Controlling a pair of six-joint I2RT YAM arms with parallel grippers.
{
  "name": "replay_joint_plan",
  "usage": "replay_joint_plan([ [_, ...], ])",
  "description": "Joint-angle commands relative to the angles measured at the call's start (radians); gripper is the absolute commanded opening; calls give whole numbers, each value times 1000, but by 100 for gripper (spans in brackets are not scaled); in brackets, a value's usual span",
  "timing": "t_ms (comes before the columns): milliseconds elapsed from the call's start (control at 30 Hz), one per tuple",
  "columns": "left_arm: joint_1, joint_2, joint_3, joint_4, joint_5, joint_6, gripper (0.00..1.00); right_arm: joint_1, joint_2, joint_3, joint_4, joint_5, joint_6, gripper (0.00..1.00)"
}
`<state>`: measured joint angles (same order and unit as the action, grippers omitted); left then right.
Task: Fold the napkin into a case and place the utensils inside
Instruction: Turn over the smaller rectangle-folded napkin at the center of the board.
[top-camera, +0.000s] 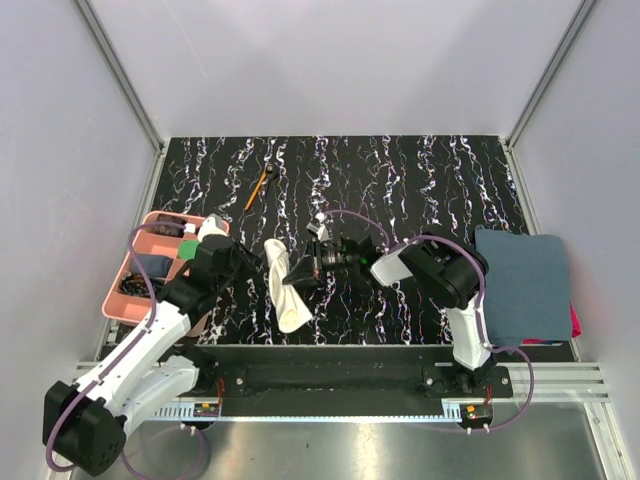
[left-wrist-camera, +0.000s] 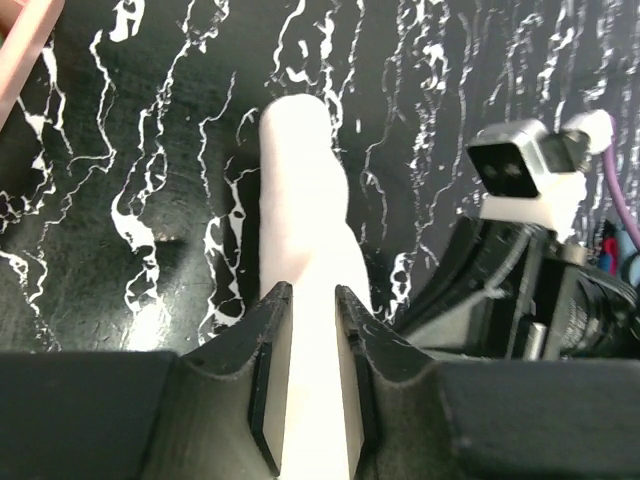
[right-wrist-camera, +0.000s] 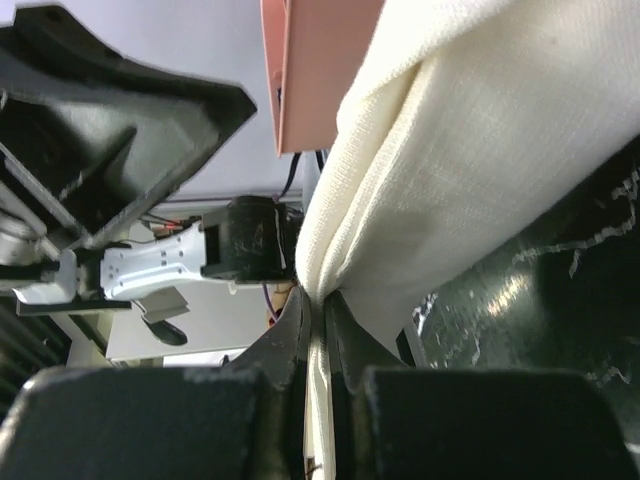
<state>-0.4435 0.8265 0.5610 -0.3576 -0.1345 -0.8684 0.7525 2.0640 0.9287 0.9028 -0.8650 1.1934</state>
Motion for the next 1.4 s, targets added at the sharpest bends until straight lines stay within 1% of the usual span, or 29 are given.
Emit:
replay_joint_plan([
  [0,5,57,11,8,-21,26,24,-13,-10,-85,180,-9,20,1],
  [100,5,149,4,51,-28,29,22,-30,-2,-139,228,-8,26,2],
  [167,5,230,16,90,-28,46,18,-39,13,-172,283,-9,41,2],
  [233,3,305,36,132,12,69,16,-50,18,-186,307,-9,51,3],
  [300,2,348,57,161,42,72,14,-54,21,-194,323,-14,57,3],
  [433,-9,414,94,195,61,81,14,-67,7,-211,321,-9,51,5],
  [600,-41,471,120,224,96,75,14,-73,15,-226,324,-6,44,14],
  [733,-69,529,151,243,98,71,13,-77,24,-248,352,-5,52,18],
  [900,-103,576,188,256,104,65,13,-96,1,-264,340,-3,45,23],
  [933,-109,582,191,262,104,62,13,-100,-13,-277,319,0,34,29],
  [967,-116,583,197,263,101,62,13,-105,-22,-283,303,4,25,32],
  [1033,-152,589,220,263,76,62,13,-119,-50,-301,230,4,-12,37],
  [1100,-185,614,246,263,76,52,13,-134,-67,-320,194,3,-34,40],
  [1200,-228,657,275,267,75,39,13,-169,-128,-349,66,-11,-107,45],
  [1300,-262,723,304,292,85,29,13,-206,-263,-357,-224,21,-266,49],
  [1333,-270,743,313,299,88,28,13,-212,-351,-343,-459,79,-396,51],
  [1367,-282,763,332,307,91,28,13,-212,-401,-323,-590,125,-466,55],
])
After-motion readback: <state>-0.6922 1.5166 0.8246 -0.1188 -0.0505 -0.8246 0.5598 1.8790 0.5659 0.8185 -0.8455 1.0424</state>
